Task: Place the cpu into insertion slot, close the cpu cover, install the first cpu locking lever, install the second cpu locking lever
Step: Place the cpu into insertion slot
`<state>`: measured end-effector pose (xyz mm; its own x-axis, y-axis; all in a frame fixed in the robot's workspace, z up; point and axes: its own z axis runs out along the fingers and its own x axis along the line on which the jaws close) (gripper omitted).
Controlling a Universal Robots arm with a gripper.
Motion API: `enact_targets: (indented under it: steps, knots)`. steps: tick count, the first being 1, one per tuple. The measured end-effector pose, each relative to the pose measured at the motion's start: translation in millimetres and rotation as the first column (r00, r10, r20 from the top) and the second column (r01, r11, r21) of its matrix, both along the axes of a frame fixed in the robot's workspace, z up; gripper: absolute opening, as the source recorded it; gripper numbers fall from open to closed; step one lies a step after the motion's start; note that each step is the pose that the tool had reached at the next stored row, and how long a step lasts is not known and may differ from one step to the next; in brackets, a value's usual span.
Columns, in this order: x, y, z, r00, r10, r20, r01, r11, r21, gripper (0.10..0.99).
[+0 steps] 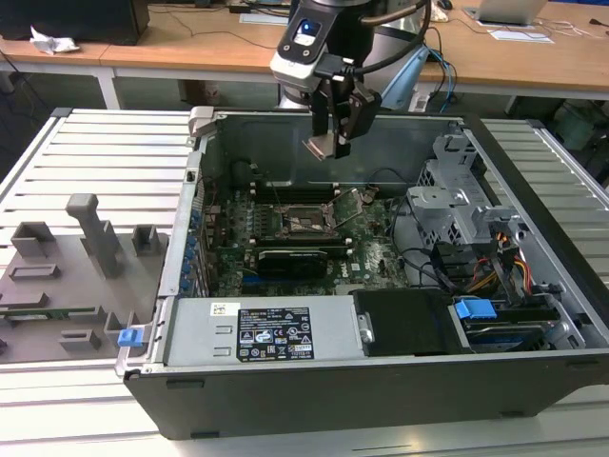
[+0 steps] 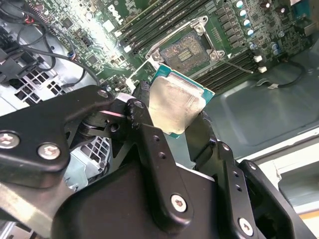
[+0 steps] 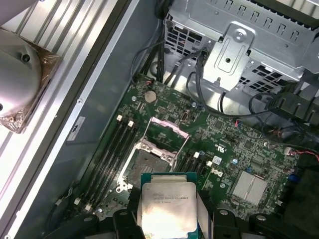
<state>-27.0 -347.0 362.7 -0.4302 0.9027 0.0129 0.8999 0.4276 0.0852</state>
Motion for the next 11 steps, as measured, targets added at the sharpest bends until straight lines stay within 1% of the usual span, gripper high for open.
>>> enact_targets:
  steps: [5,6,7,8,9,11]
  knots:
    - [0.0,0.0,-1.2,0.9996,-0.028,0.0,0.028,0.9996,0.0,0.529]
    - [0.0,0.0,-2.5,0.9995,-0.032,-0.0002,0.032,0.9995,0.0,0.529]
    - [-0.1,0.0,-4.3,0.9995,-0.032,-0.0028,0.032,0.9995,0.0,0.529]
    - [0.0,0.0,-6.1,0.9995,-0.032,-0.0042,0.032,0.9995,0.0,0.529]
    - [0.0,0.0,-8.3,0.9995,-0.032,-0.0045,0.032,0.9995,0.0,0.529]
    - [0.0,0.0,-9.9,0.9995,-0.032,-0.0045,0.032,0.9995,0.0,0.529]
